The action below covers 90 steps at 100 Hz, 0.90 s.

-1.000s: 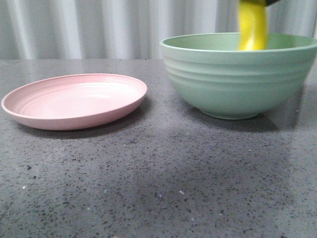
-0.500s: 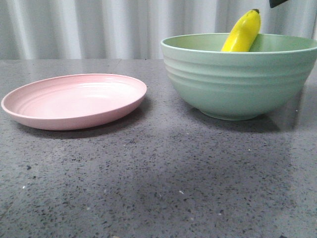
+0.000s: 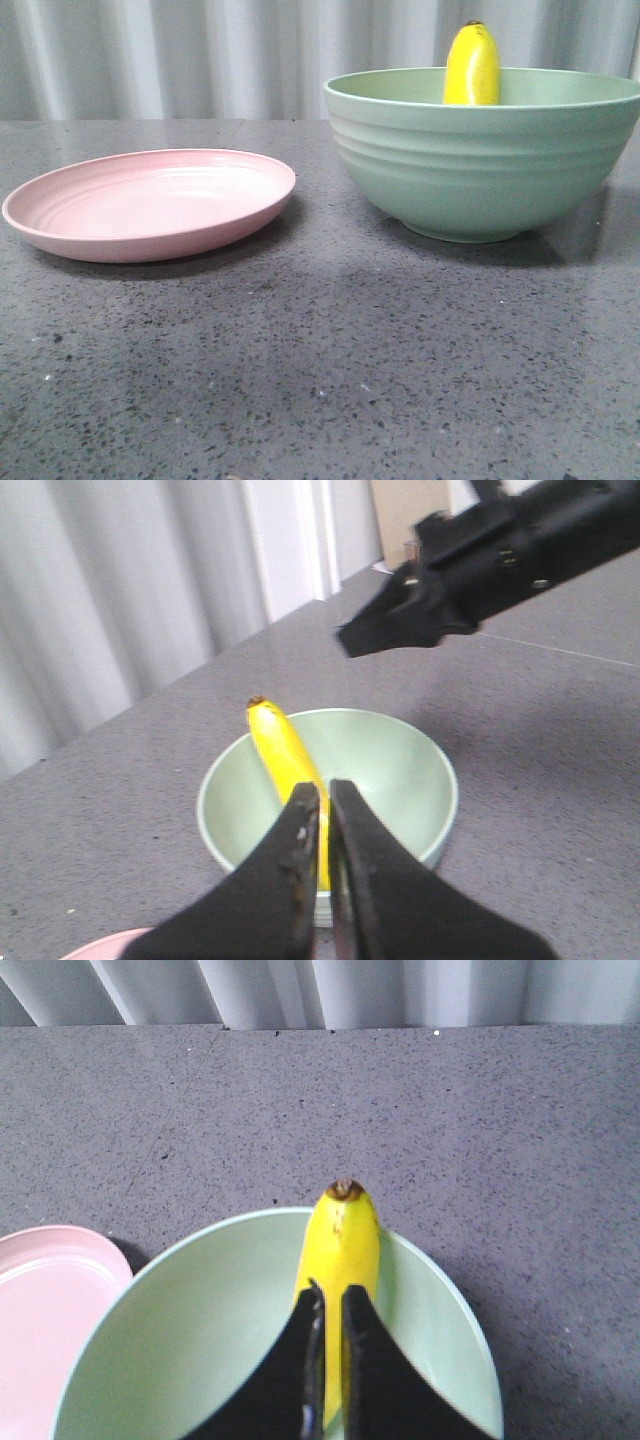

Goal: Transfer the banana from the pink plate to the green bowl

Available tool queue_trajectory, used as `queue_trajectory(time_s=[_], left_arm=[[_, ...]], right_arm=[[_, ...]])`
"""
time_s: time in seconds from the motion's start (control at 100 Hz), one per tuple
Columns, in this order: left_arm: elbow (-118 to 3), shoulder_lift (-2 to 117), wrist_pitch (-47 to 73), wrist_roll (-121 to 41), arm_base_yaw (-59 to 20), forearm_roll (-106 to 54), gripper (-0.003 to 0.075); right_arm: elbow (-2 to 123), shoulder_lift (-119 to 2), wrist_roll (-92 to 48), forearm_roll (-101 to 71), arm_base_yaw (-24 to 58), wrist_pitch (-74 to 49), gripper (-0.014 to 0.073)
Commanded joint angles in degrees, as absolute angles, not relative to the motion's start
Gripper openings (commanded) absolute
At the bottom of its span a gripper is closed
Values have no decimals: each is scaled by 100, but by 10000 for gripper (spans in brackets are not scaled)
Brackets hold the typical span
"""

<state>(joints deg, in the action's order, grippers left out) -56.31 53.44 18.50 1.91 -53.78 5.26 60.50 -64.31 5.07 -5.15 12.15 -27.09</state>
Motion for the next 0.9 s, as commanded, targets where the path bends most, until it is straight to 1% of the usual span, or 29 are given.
queue_trajectory(time_s=[0.0, 0.2, 0.35, 0.6, 0.71, 0.89], left_arm=[[-5452, 4997, 978, 189, -5236, 543, -20], [-4595, 4354, 170, 189, -4989, 543, -20], [-4023, 4007, 72, 189, -4940, 543, -20], [-3138, 3580, 49, 189, -4940, 557, -20], [-2864, 3355, 0, 189, -4940, 557, -20], [-2363, 2857, -207, 189, -4940, 557, -20]], right_arm=[[5972, -6037, 475, -398, 1189, -2271, -67], [5013, -5173, 475, -359, 1189, -1421, -67], [4162, -4505, 475, -281, 1189, -812, -67], [2954, -3370, 475, -209, 1189, -376, -67], [2474, -2839, 475, -209, 1189, 0, -67], [1931, -1984, 475, -209, 1189, 56, -67]])
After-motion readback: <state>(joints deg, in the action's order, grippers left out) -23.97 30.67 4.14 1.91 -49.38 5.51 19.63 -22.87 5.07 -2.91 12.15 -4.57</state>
